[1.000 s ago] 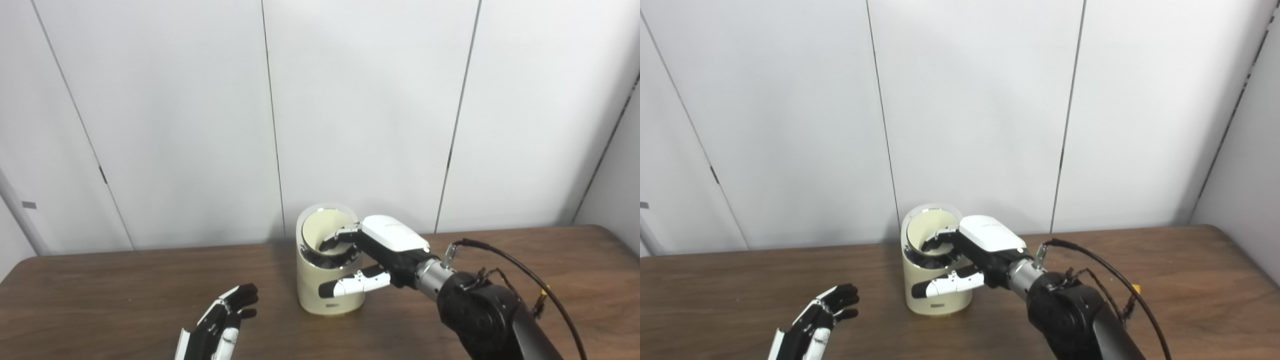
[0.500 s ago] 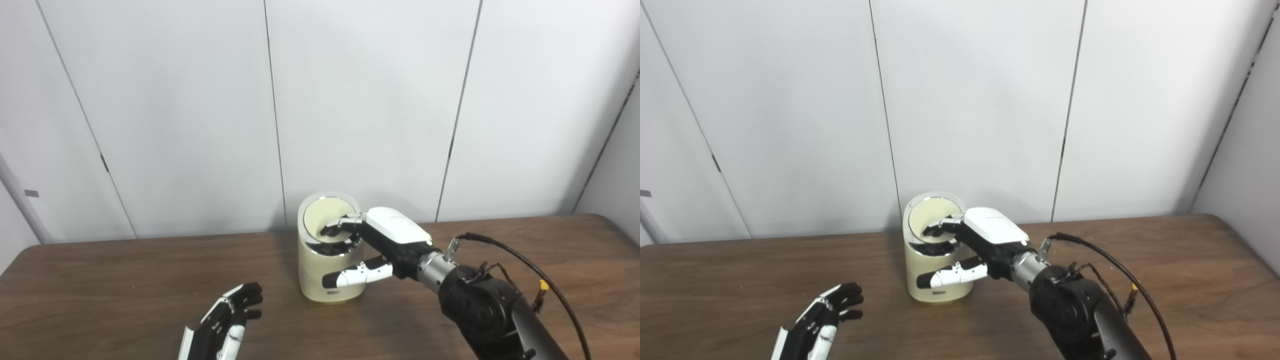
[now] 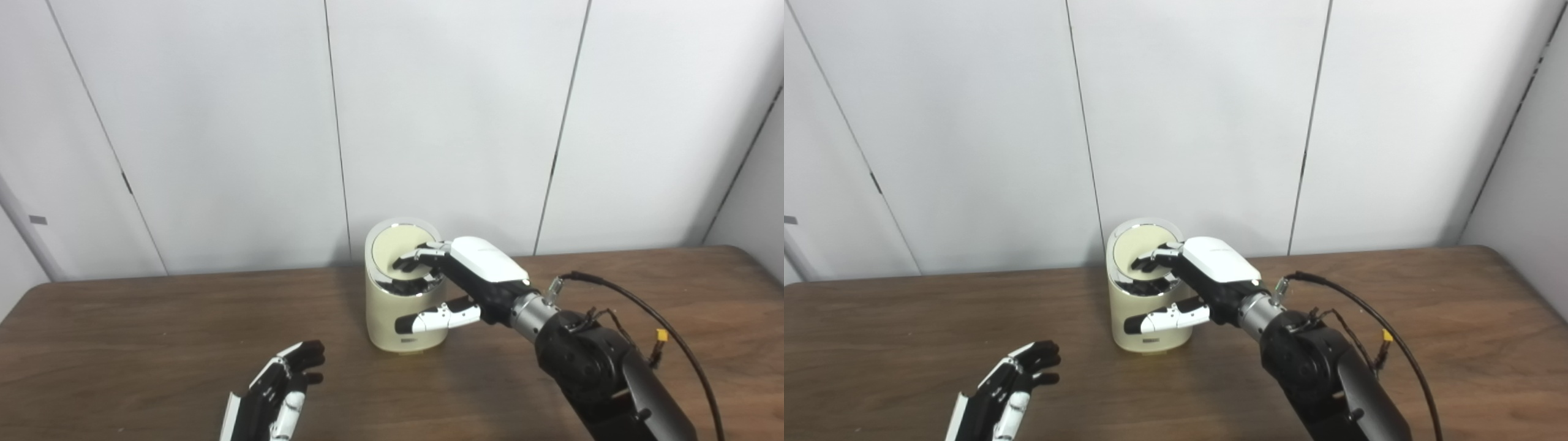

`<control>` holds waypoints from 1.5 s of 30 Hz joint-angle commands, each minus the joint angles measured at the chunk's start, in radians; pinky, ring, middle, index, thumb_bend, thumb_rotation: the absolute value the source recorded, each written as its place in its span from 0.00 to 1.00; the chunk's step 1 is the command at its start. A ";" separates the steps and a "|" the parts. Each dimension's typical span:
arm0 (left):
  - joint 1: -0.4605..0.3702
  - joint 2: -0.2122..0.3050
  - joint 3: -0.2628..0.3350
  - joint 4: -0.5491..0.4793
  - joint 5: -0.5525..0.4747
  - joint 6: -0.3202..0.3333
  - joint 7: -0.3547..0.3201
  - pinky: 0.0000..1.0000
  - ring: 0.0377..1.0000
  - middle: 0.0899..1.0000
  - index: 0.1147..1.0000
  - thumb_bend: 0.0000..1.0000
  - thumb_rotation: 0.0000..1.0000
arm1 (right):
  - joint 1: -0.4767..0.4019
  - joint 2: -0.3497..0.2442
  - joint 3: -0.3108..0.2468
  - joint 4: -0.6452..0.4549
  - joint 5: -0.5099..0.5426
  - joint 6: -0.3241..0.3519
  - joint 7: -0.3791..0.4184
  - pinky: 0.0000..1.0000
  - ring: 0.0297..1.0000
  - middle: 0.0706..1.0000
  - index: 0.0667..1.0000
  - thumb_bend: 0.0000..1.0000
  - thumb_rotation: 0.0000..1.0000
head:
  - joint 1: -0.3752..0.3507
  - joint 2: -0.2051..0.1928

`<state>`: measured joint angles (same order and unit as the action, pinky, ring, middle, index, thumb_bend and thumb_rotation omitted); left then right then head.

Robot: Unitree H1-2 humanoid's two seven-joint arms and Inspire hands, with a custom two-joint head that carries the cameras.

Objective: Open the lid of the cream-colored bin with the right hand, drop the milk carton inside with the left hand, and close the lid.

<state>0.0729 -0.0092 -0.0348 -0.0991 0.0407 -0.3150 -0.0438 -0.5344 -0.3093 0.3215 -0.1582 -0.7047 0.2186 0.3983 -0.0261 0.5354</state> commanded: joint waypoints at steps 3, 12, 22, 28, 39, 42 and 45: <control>-0.001 0.005 -0.001 -0.025 -0.006 0.004 0.002 0.67 0.75 0.76 0.75 0.45 0.71 | 0.024 -0.035 -0.001 0.056 -0.008 0.030 0.022 0.91 0.89 0.81 0.77 0.77 0.84 | -0.002 0.001; -0.001 0.011 0.000 -0.022 -0.014 0.015 0.000 0.67 0.75 0.76 0.76 0.44 0.71 | 0.023 -0.037 0.004 0.042 0.004 0.029 0.020 0.91 0.90 0.81 0.77 0.77 0.85 | -0.003 0.002; -0.011 0.007 -0.001 0.000 -0.009 -0.007 0.005 0.65 0.75 0.75 0.73 0.43 0.68 | -0.010 -0.005 -0.006 -0.009 0.005 0.011 -0.018 0.89 0.89 0.78 0.75 0.81 0.86 | -0.008 -0.007; -0.023 0.009 -0.001 0.020 -0.016 -0.014 0.002 0.66 0.75 0.74 0.73 0.44 0.66 | -0.036 0.023 -0.032 -0.100 0.011 0.021 -0.034 0.90 0.92 0.82 0.80 0.77 0.88 | -0.011 -0.016; -0.028 0.003 -0.002 0.051 0.030 -0.038 0.024 0.66 0.74 0.74 0.73 0.41 0.61 | -0.090 0.056 -0.161 -0.204 0.034 0.011 -0.135 0.95 1.00 1.00 1.00 0.79 1.00 | 0.002 -0.047; -0.025 0.007 0.000 0.050 0.026 -0.042 0.023 0.66 0.74 0.74 0.73 0.41 0.60 | -0.034 0.083 -0.196 -0.256 0.063 -0.003 -0.173 0.96 1.00 1.00 1.00 0.78 1.00 | -0.001 -0.045; -0.020 0.006 0.005 0.046 0.019 -0.041 0.024 0.67 0.74 0.74 0.73 0.42 0.61 | 0.047 0.104 -0.224 -0.304 0.112 -0.047 -0.223 0.97 1.00 1.00 1.00 0.75 0.98 | 0.000 -0.040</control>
<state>0.0433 -0.0031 -0.0329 -0.0725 0.0675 -0.3289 -0.0299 -0.4926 -0.2071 0.1172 -0.4270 -0.6167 0.2108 0.2165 -0.0245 0.4939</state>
